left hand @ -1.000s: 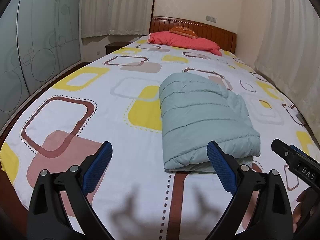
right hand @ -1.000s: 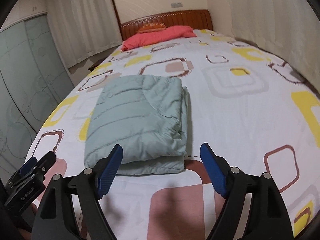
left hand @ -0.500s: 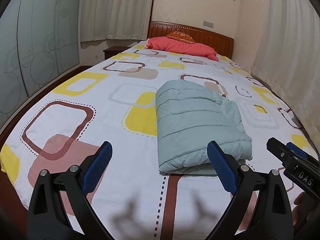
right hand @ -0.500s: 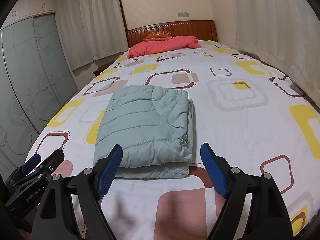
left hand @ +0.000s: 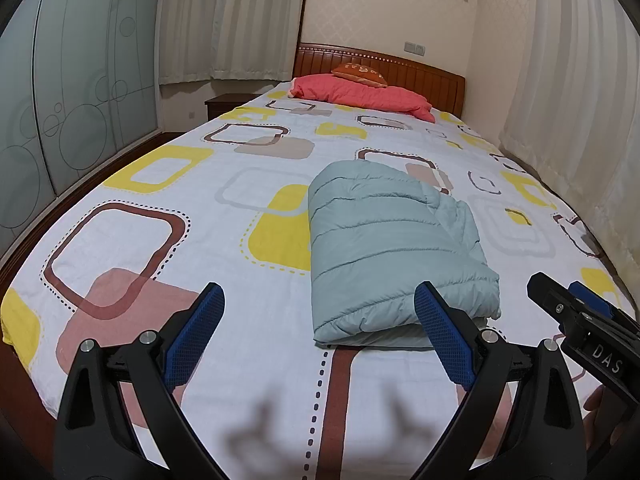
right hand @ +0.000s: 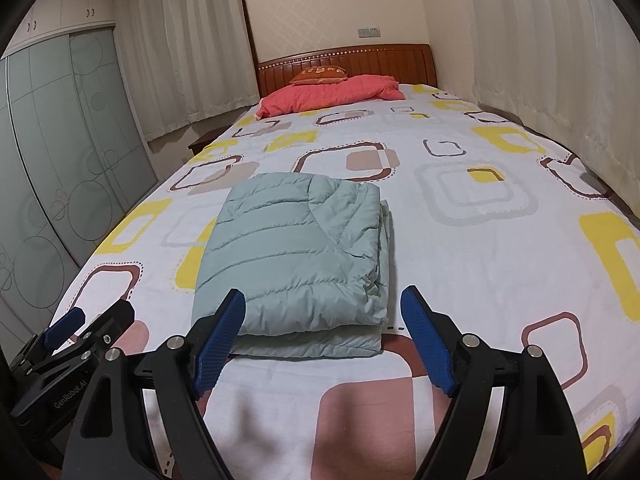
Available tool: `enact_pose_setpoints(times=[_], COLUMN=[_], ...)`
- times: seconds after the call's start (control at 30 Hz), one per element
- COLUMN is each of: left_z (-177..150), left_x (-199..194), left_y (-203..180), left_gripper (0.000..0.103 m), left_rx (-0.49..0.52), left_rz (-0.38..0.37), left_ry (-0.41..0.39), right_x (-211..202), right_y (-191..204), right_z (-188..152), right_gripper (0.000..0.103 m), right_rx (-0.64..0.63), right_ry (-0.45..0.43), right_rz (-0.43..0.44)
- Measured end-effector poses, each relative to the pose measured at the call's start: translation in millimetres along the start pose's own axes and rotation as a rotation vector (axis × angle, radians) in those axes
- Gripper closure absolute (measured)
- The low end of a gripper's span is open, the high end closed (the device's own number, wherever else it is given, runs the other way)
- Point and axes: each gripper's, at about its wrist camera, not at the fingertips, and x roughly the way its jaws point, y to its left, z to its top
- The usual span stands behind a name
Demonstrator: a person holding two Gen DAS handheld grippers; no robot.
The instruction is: Fold large clothes
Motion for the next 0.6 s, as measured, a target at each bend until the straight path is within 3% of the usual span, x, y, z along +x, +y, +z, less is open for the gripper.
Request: enact_pose_setpoints(times=[0.6], left_z=[-1.8], left_x=[0.9], left_y=[-0.9], left_gripper=[0.007], left_rx=[-0.002], left_rz=[0.000], left_ry=[0.003], right_x=[-1.5], right_y=[4.0], right_z=[0.5], right_gripper=[0.024], right_rx=[-0.006], right_ry=[-0.006], right_rz=[0.001])
